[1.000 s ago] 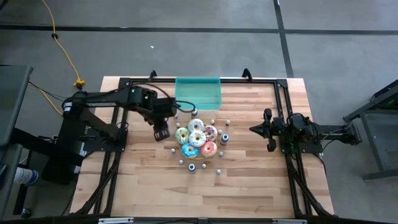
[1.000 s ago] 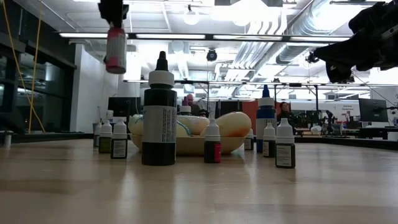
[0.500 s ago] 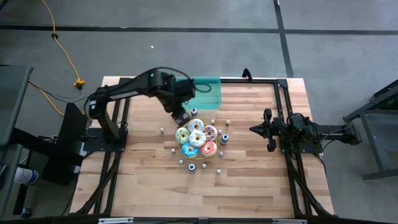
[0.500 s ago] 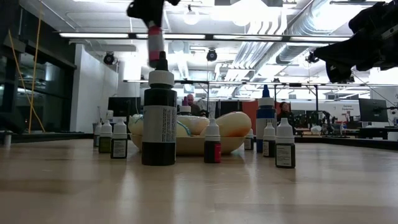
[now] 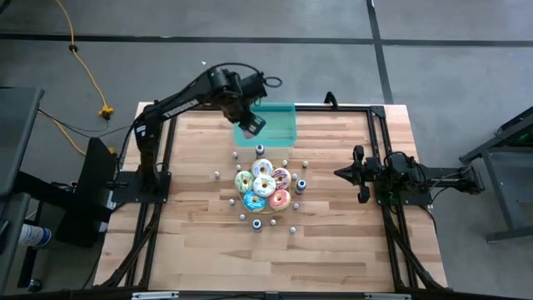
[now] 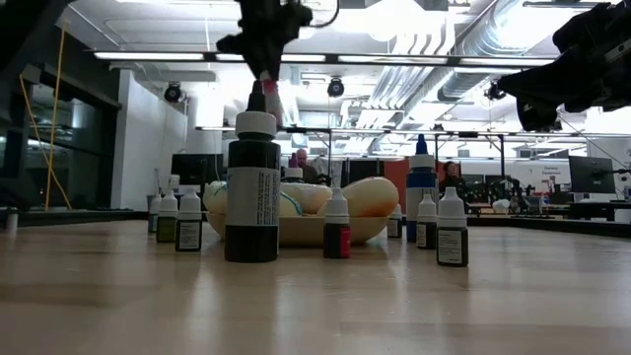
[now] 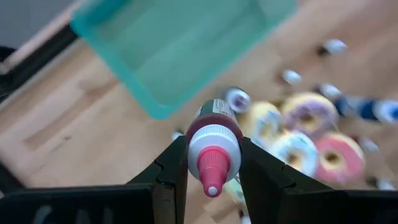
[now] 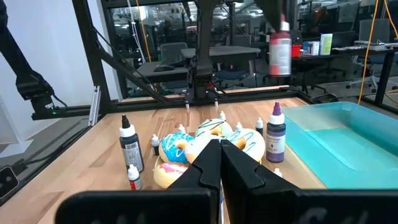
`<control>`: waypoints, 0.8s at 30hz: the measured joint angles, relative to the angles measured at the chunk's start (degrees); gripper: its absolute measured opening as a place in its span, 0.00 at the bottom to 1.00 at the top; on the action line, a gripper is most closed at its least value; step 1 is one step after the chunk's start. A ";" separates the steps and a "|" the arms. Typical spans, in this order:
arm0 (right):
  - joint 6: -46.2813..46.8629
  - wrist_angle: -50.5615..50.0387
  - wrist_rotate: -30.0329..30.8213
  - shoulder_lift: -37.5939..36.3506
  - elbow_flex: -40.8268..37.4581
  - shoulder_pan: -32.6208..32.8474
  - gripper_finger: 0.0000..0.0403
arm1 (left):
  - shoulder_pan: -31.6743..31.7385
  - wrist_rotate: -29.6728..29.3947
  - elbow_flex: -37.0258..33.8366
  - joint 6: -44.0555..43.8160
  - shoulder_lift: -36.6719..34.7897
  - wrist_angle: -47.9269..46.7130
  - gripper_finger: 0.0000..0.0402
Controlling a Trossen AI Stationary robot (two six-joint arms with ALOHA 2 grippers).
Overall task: Pick & Place food coloring
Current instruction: Put the large pink food coloring bottle into the green container
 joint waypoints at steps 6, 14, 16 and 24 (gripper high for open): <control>0.00 0.01 -0.01 0.00 0.01 0.01 0.00 | 3.89 -1.12 0.00 -0.23 3.28 0.11 0.25; 0.00 0.01 0.01 0.00 -0.01 0.01 0.00 | 6.74 -3.79 0.00 0.50 7.33 3.23 0.25; 0.00 0.01 0.01 0.00 -0.01 0.01 0.00 | 7.51 -3.90 0.00 0.17 8.26 4.05 0.25; 0.00 0.01 0.01 0.00 -0.01 0.00 0.00 | 10.35 -3.89 0.00 -0.17 12.83 5.83 0.25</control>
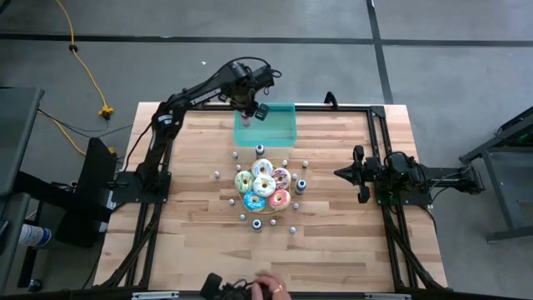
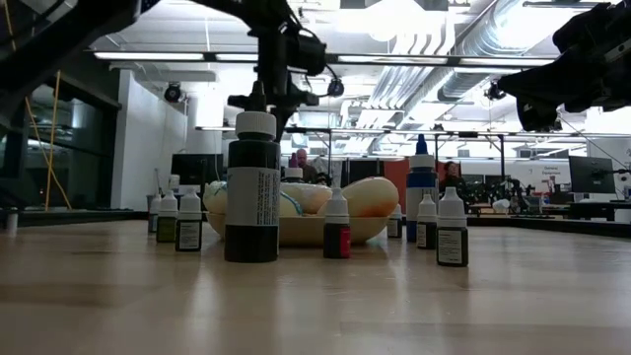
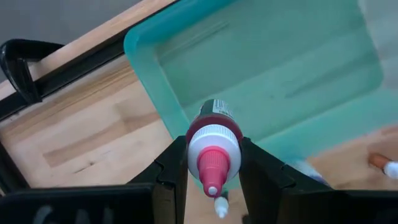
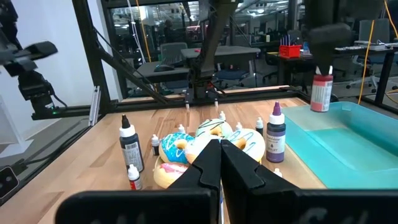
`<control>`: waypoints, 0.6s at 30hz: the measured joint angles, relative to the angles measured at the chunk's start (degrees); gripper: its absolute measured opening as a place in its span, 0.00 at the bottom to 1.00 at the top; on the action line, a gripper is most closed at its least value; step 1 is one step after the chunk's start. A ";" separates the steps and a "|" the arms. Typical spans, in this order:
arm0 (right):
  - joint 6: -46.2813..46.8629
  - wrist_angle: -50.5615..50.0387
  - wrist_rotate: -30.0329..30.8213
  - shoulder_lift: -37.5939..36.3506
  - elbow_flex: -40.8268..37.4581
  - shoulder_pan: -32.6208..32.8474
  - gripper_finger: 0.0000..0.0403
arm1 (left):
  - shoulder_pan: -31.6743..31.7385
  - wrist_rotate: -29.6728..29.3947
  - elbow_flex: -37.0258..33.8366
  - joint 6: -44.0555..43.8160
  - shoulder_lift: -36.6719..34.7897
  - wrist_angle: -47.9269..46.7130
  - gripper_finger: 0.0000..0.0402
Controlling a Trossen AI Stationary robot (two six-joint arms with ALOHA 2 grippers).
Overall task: Pick & Place food coloring
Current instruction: Put the large pink food coloring bottle into the green container
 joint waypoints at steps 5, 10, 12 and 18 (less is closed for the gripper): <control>0.00 0.00 0.00 0.00 0.00 0.00 0.00 | 1.64 -0.06 0.00 1.07 2.09 3.03 0.25; 0.00 0.00 0.00 0.00 0.01 -0.01 0.00 | 3.43 -0.07 0.00 1.74 3.72 4.57 0.25; 0.00 0.00 0.00 0.00 0.02 0.01 0.00 | 4.06 -0.42 0.00 1.76 4.11 5.04 0.25; 0.00 0.00 0.00 0.00 0.00 0.00 0.00 | 5.78 -2.45 -0.02 1.74 4.11 5.38 0.25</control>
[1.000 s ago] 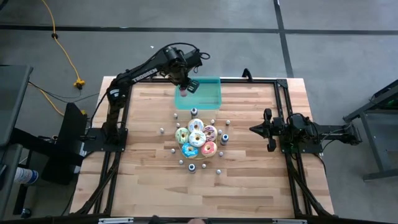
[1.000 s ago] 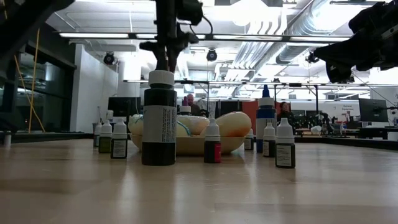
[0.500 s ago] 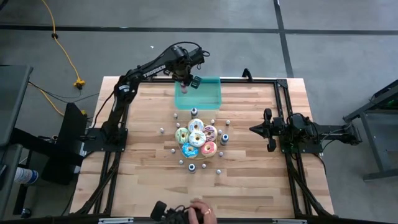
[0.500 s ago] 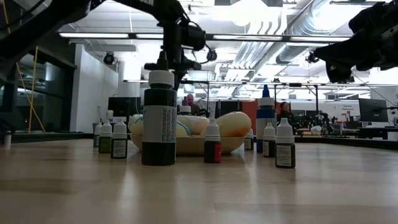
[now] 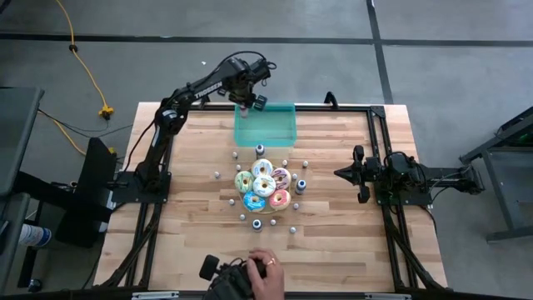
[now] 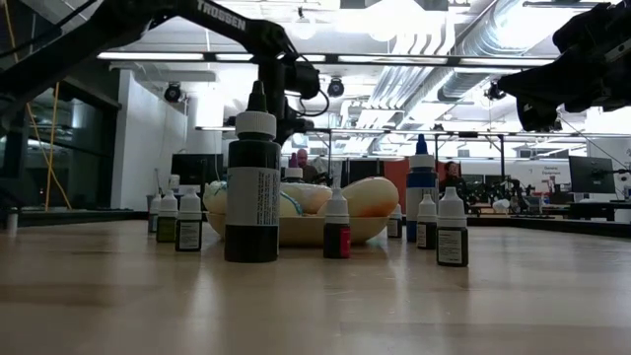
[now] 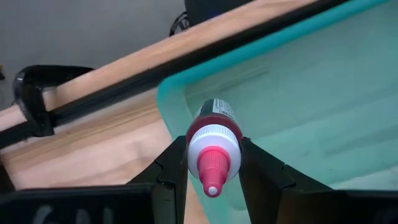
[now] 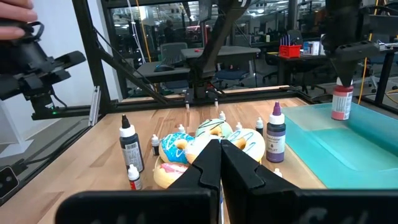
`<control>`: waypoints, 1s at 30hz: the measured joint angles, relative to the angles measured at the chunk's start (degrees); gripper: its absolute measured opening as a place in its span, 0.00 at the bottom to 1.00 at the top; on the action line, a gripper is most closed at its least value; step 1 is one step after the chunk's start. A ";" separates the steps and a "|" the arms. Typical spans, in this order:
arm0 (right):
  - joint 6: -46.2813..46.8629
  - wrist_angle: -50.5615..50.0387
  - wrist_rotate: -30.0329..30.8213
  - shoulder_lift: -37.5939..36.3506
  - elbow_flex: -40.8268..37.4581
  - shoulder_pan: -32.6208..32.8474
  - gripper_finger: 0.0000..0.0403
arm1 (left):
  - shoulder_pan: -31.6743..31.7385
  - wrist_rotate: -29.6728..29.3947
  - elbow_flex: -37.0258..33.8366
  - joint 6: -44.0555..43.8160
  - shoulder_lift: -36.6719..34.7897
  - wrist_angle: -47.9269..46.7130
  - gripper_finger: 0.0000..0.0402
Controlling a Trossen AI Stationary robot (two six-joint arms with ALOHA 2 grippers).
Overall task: Pick & Place food coloring
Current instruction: Put the large pink food coloring bottle into the green container
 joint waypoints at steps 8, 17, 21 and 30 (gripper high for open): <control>0.00 0.00 0.00 0.00 0.01 0.01 0.00 | 1.68 0.50 -0.72 -0.02 -0.04 1.75 0.25; 0.00 0.00 0.00 0.00 0.00 0.01 0.00 | 1.53 2.63 -6.70 -0.26 -0.04 5.97 0.25; 0.00 0.00 0.00 0.00 0.00 -0.01 0.00 | 1.53 2.39 -8.76 -0.28 -0.04 7.78 0.25; 0.02 0.00 0.00 -0.02 0.00 -0.01 0.00 | 1.53 2.18 -9.35 0.00 -0.11 9.23 0.32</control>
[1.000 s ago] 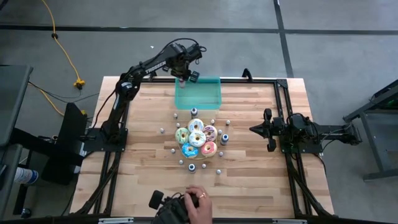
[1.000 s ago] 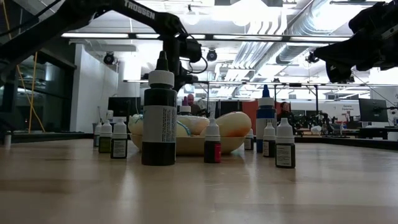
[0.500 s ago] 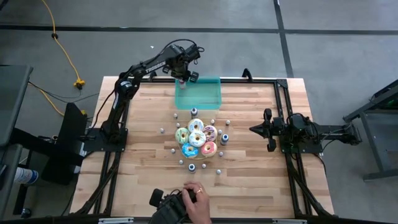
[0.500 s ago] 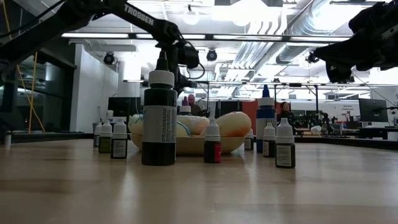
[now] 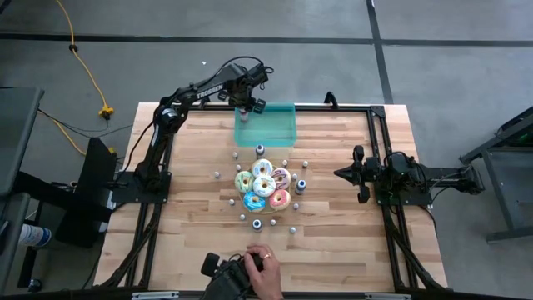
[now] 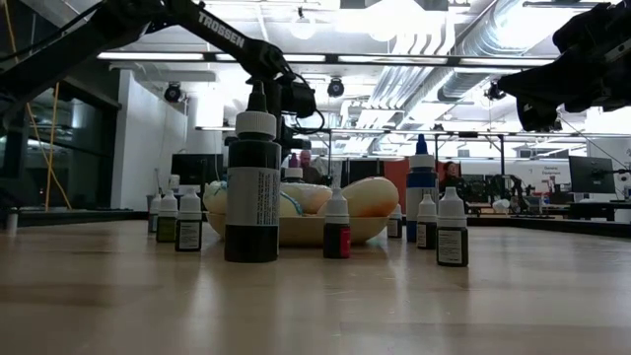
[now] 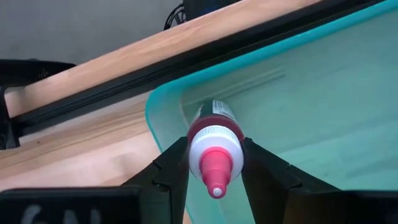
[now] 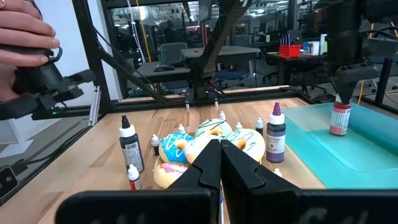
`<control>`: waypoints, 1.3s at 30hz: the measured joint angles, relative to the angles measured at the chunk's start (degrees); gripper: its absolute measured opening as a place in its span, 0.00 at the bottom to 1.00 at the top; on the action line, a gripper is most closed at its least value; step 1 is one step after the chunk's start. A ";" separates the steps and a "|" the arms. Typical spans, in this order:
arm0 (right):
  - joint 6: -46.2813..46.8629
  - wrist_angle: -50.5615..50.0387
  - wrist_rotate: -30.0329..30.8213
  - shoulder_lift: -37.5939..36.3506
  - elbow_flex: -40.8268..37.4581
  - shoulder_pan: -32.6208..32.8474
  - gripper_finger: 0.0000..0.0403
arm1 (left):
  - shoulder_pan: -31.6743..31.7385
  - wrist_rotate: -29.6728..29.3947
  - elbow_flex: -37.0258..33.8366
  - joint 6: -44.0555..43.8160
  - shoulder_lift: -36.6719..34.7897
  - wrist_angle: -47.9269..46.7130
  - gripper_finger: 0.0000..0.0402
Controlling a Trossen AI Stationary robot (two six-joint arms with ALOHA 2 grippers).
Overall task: Pick & Place food coloring
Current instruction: Put the large pink food coloring bottle into the green container, then put the small blue food coloring bottle into the green container
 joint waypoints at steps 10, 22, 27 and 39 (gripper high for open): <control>-0.02 0.00 0.00 0.00 0.00 0.02 0.00 | 0.00 -0.36 -0.04 0.13 0.00 0.10 0.39; -0.02 0.00 0.00 0.00 0.01 0.02 0.00 | 0.00 1.09 -0.03 4.06 0.00 0.04 0.39; -0.02 0.00 0.00 0.00 0.01 0.00 0.00 | 0.00 2.21 -0.04 7.00 0.00 0.13 0.41; -0.02 0.00 0.00 0.00 0.00 0.00 0.00 | -0.02 -4.03 0.21 9.84 0.00 -0.03 0.80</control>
